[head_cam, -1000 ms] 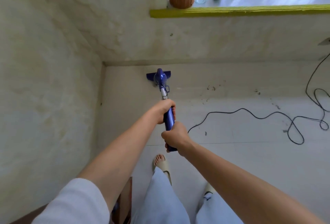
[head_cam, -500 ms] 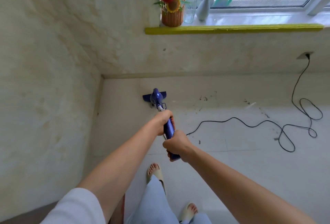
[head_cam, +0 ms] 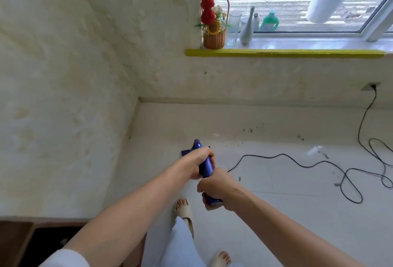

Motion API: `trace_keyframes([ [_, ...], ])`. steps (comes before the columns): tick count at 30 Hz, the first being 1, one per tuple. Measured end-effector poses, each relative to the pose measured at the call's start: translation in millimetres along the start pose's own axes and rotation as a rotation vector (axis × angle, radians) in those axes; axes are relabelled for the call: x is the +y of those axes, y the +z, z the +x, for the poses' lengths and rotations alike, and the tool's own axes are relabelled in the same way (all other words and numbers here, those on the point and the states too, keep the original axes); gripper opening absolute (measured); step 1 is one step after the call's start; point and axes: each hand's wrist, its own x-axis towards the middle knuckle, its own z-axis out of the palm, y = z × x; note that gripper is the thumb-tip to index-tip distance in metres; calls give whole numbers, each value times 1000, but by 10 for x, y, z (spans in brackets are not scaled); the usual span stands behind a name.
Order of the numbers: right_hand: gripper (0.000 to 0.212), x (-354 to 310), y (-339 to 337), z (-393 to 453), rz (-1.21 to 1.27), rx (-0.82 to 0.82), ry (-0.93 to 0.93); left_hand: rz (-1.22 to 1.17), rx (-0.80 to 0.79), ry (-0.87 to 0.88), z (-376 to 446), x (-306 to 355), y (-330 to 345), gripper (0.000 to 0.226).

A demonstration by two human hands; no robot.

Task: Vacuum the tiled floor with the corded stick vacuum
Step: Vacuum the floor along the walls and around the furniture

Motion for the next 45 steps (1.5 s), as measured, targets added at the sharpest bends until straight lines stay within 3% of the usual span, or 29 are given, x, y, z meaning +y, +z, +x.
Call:
trace_keyframes([
  [9,19,-17,308,26,157,-16,-39,18,-35,-72,-1,47,-242,16],
  [19,27,-438,411,697,31,102,-9,-16,-46,-75,581,531,-460,25],
  [30,27,-1210,420,1529,-28,115,4,35,-30,-7,1243,1365,-765,26],
  [45,41,-1136,-35,1444,-141,154,1,67,-71,-51,1268,1393,-365,27],
])
